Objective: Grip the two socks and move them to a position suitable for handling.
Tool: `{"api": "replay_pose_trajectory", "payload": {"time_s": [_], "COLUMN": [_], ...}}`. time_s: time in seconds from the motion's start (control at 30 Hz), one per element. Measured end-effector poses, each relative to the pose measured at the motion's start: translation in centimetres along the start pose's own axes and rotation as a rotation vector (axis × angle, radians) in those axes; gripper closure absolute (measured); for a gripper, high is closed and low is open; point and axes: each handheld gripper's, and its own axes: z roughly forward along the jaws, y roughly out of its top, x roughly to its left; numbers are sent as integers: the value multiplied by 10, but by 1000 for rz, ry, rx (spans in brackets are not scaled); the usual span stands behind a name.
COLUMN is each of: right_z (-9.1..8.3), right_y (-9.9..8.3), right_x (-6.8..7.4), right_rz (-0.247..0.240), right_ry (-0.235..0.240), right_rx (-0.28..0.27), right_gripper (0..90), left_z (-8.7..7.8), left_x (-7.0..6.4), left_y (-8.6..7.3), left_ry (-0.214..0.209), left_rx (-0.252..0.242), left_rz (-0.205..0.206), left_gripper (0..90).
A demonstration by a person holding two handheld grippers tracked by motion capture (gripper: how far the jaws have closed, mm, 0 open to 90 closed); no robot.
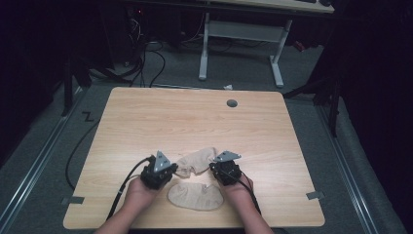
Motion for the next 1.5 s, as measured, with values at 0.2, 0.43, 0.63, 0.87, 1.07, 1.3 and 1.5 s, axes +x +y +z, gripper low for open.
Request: {"api": "replay_pose_trajectory", "payload": {"time_s": [0.2,0.43,0.63,0.87,1.07,1.3,1.5], "right_z": [20,25,-17,-7,2,-20,-27], "right_y": [14,37,18,12,1,-22,-11], "right_x": [-15,-30,-8,36,27,-30,-22], "right_rz": [25,51,5,-71,-72,37,39], "right_ry": [-19,-34,15,125,73,-82,-45], "right_rx": [36,16,-51,-25,36,41,-21], "right_gripper": [899,862,828,842,872,841,827], "left_z": [30,22,-15,-16,-17,-14,-11], "left_x": [-3,-45,-11,13,13,8,4], "left_y": [3,11,3,-18,-19,-18,-17], "left_ry": [-18,-168,-78,-34,-37,-45,-52], "left_rx": [93,53,-37,-40,-40,-37,-26], "left_rz": [3,126,49,-66,-68,-64,-55], "left_gripper": [859,835,819,784,781,773,770]}}
